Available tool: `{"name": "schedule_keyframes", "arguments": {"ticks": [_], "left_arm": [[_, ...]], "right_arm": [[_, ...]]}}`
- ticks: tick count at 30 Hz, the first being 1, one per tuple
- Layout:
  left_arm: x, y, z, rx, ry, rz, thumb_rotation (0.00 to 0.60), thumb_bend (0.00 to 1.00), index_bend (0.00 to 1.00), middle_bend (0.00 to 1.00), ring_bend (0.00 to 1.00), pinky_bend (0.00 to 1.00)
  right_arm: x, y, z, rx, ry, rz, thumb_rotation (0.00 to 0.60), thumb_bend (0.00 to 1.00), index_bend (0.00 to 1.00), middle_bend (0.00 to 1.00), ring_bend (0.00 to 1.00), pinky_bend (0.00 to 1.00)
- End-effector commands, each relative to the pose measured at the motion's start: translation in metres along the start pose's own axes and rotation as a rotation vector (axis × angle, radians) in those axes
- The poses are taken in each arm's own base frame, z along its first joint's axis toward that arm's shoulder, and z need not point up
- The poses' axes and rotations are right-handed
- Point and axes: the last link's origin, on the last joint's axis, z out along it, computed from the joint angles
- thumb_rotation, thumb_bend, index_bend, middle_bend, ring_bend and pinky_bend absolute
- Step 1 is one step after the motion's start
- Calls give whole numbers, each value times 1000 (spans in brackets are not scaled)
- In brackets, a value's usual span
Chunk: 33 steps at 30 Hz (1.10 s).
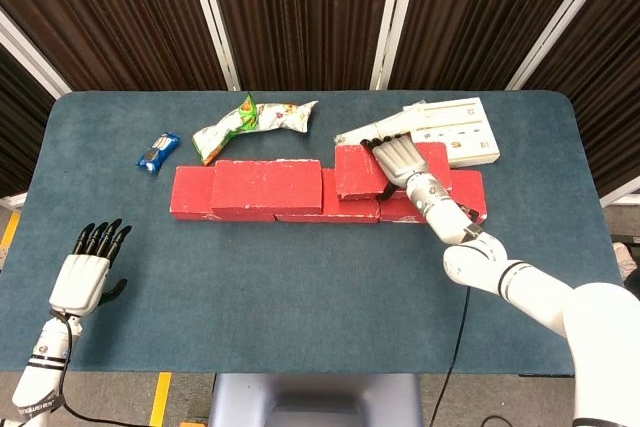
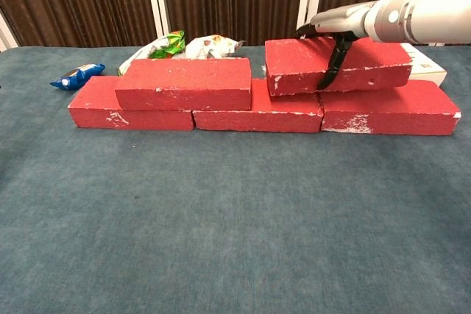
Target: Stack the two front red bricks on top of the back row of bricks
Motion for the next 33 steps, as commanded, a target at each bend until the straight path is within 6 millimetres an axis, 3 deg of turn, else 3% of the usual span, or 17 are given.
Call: {"name": "schedule_keyframes", "arguments": {"ticks": [1,24,28,33], "left_arm": [[0,0,0,-1,2,-1,600,283,0,0,0,26],[4,3,-5,-18,6,-7,600,284,0,0,0,26],[4,3,-5,-19,1,-16,600,284,0,0,0,26],[5,4,-5,-30,4,-23,600,282,0,0,0,26]], "right_arm": [[-7,-2,0,14,-25,15,600,141,692,631,525,640],[-13,-19,3,29,-47,53,600,132,588,630,478,633],[-15,-19,3,17,-56,53,600,131,537,620,451,633],[-15,-20,2,5,-55,62,600,132,400,567,397,621]]}}
